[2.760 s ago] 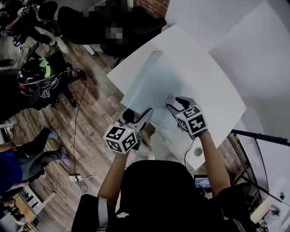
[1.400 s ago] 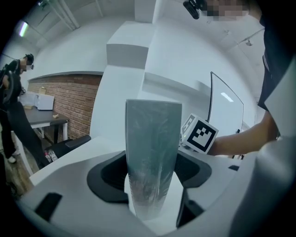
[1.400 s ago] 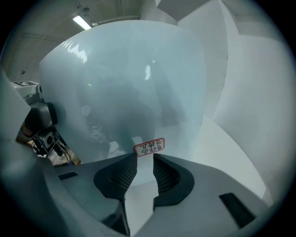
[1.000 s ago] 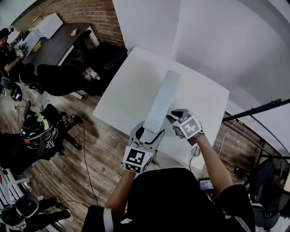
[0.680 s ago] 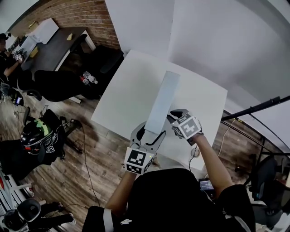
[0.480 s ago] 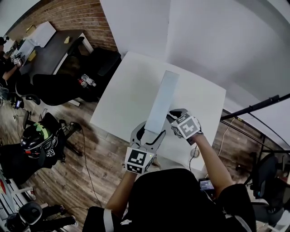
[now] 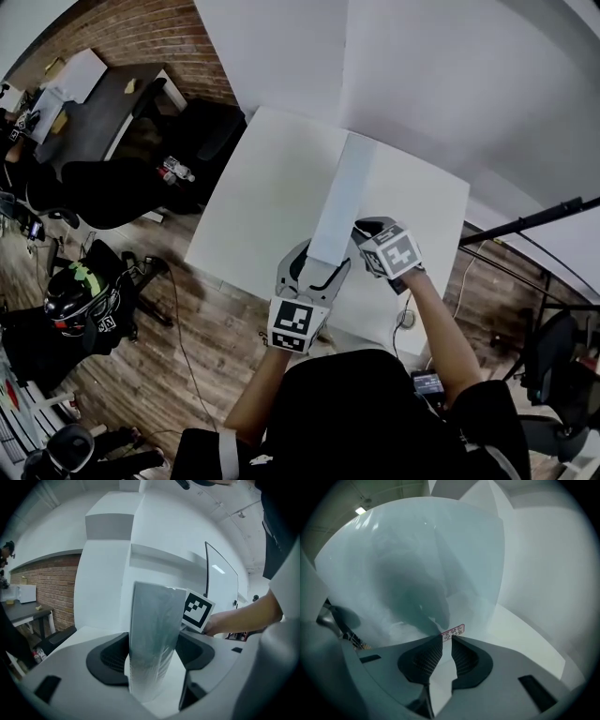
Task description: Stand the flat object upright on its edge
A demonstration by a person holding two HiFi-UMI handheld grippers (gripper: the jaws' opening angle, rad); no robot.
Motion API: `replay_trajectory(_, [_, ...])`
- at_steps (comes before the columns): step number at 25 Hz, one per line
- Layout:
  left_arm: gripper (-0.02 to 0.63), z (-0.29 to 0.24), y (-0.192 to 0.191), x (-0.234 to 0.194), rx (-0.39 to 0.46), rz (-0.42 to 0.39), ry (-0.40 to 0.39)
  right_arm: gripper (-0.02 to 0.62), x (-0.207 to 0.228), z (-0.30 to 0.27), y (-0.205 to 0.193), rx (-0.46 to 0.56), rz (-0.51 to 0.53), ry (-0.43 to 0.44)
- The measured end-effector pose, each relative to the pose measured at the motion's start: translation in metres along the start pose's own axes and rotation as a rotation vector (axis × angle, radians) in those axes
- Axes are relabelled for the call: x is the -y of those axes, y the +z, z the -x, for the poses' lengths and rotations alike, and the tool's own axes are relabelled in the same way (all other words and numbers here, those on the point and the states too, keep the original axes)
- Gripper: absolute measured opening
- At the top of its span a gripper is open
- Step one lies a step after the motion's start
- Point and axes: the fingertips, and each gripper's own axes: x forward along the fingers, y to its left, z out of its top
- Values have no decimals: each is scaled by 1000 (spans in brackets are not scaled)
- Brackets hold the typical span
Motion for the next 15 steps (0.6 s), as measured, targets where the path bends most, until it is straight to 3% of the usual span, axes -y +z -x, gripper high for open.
replay_trajectory(15, [310, -51, 24, -17, 7, -27, -3, 72, 48, -14, 26, 26, -27, -27])
